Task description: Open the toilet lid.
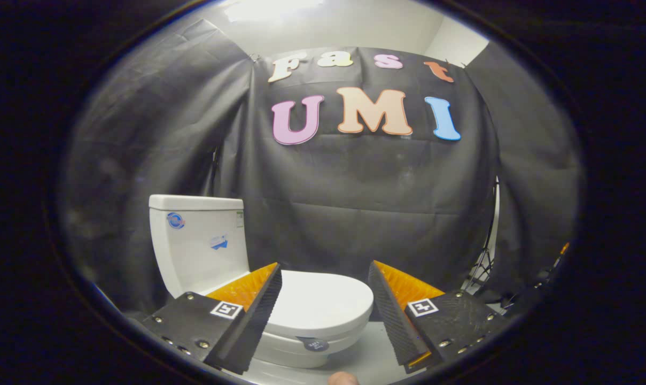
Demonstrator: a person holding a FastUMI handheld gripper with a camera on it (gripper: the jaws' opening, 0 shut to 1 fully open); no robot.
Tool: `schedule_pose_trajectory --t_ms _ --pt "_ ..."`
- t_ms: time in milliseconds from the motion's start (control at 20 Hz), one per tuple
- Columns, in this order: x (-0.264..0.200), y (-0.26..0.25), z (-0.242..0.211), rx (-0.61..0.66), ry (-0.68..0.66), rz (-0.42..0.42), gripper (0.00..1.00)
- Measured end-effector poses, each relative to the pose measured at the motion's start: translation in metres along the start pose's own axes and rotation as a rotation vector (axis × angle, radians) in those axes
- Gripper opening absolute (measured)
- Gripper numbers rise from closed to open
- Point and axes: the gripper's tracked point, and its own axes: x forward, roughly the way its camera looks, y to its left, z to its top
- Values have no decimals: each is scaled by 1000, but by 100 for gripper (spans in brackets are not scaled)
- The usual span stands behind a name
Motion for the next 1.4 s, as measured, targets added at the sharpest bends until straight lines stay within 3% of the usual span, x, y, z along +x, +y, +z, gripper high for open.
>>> schedule_pose_trajectory --t_ms 700,1000,1400 --pt "11 20 -13 -37 36 28 96" --pt "22 -10 -64 70 190 -62 97" --pt "22 -51 -138 302 440 -195 98"
